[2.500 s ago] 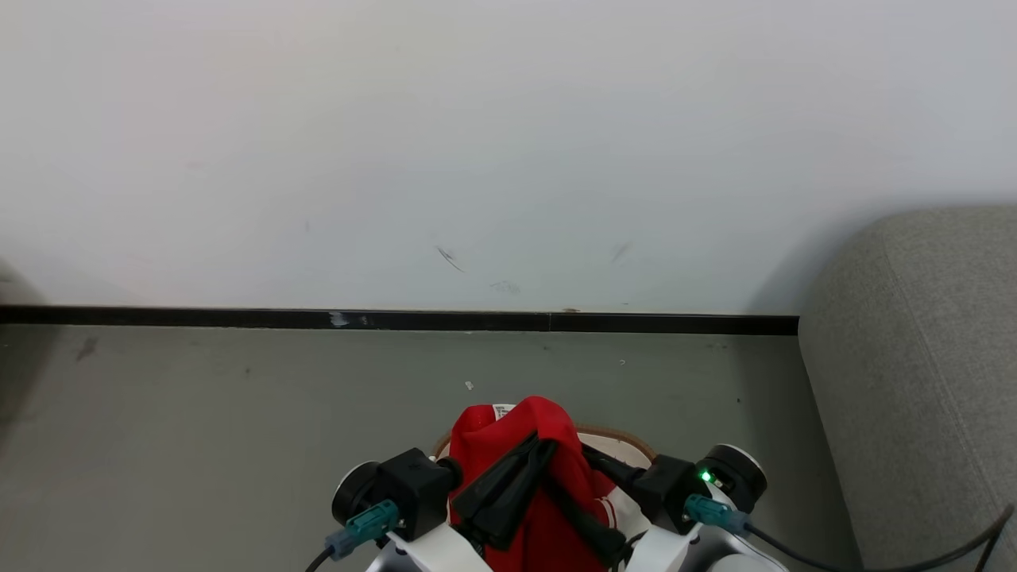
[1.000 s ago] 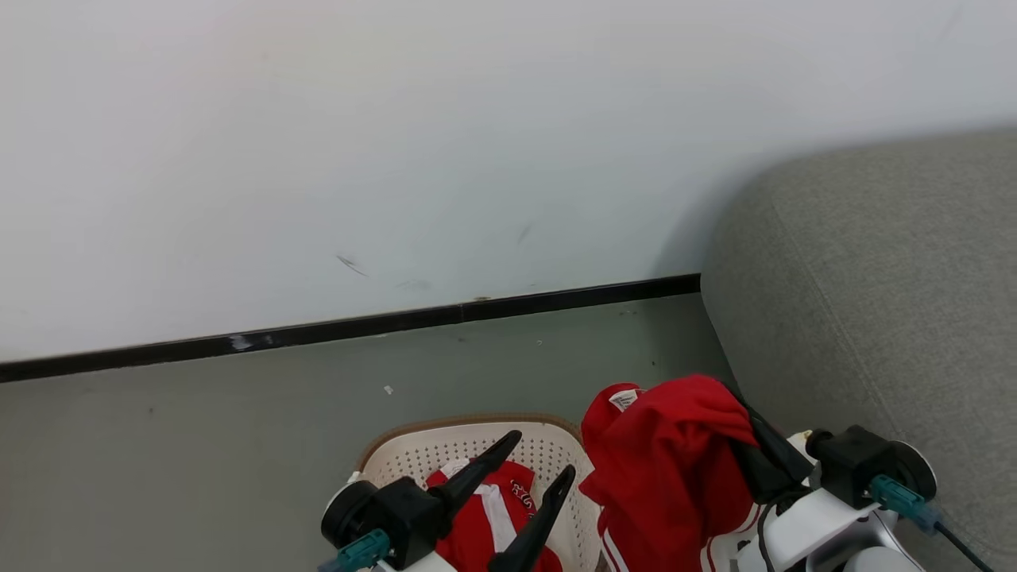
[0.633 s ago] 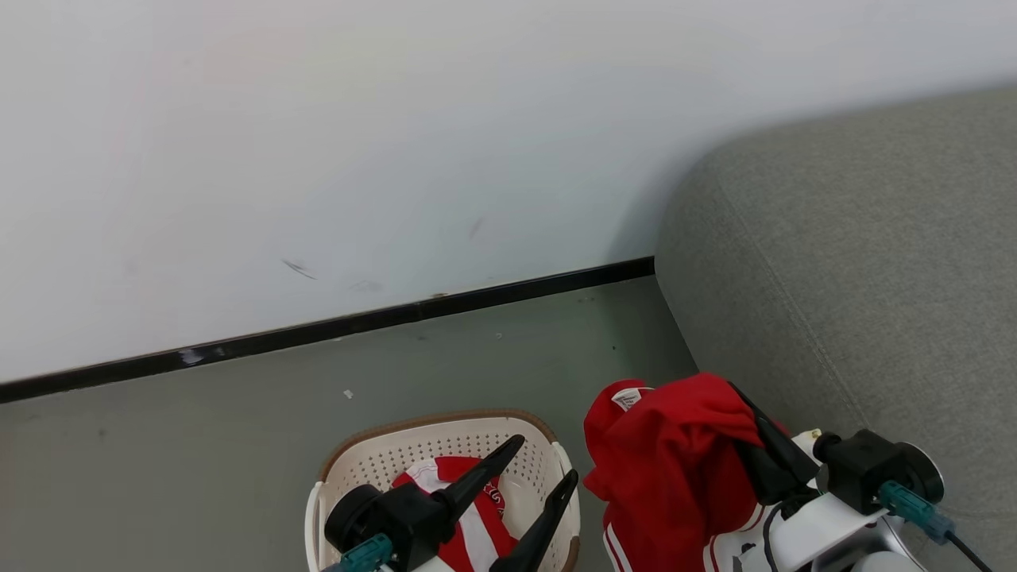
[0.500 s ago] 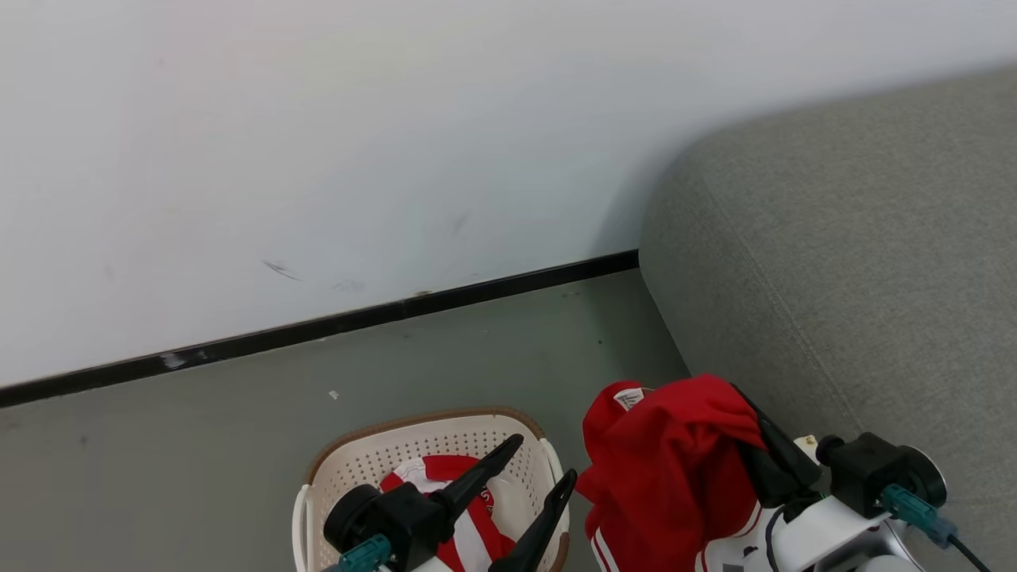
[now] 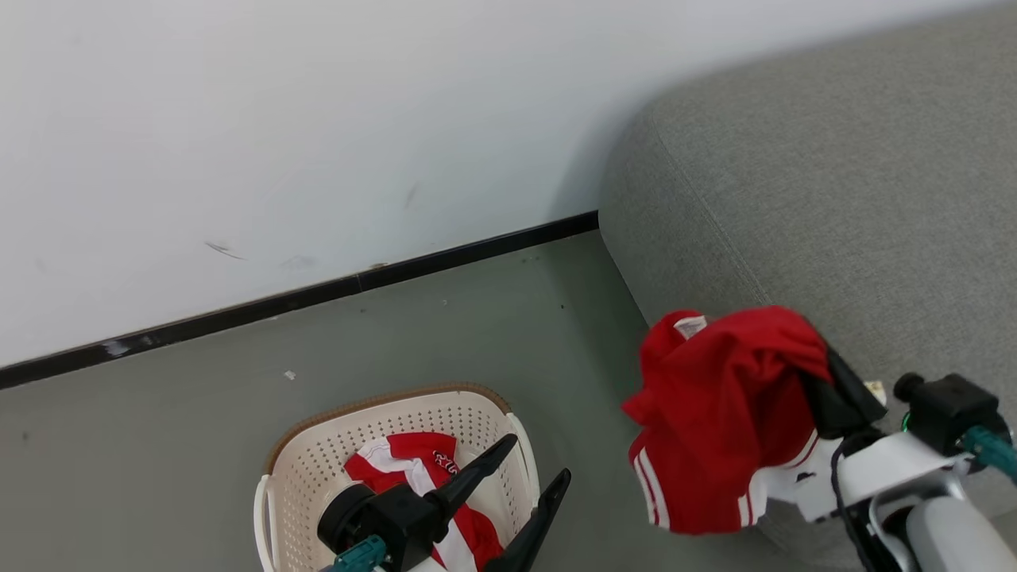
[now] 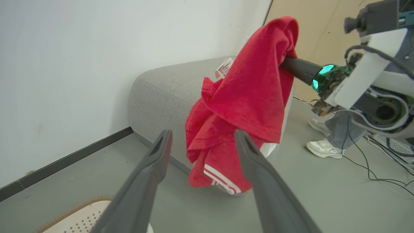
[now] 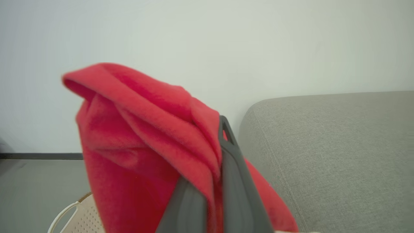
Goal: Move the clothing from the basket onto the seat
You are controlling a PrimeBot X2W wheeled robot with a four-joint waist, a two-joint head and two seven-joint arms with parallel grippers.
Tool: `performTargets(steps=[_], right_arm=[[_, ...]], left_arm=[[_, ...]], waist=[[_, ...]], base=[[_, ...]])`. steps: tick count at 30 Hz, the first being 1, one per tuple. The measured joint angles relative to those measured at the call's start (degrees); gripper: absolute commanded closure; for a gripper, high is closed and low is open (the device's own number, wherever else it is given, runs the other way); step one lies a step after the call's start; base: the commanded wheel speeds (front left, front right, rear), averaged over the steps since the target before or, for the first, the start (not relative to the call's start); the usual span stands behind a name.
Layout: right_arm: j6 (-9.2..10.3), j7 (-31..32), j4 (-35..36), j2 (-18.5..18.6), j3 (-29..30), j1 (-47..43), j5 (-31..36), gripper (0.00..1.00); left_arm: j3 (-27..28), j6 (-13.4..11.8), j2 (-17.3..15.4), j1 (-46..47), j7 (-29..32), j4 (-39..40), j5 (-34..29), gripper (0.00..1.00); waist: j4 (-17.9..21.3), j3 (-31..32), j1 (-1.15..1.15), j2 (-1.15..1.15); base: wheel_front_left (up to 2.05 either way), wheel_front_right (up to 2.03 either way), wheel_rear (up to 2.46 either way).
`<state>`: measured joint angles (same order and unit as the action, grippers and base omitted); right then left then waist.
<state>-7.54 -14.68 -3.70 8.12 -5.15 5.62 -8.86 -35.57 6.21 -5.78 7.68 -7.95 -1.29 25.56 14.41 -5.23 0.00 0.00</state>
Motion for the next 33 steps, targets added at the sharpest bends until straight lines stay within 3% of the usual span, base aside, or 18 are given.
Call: performTargets(steps=[15,33], right_arm=[[0.00,2.68,-6.64,3.39,7.14,20.68,-7.05,1.00],[0.04,7.45,-25.75,4.07,29.69,45.42,-13.90,1.00]], left_arm=[[0.02,-1.32,-1.14,0.01,1.33,1.46,-1.45,0.00],[1.33,-3.77,-3.36,0.02,2.91,5.69,-4.00,0.00]], waist=[[0.05,-6.52,0.00,0.00],[-4.21,-15.52,0.00,0.00]], base=[[0.00,0.00,0.00],[0.00,0.00,0.00]])
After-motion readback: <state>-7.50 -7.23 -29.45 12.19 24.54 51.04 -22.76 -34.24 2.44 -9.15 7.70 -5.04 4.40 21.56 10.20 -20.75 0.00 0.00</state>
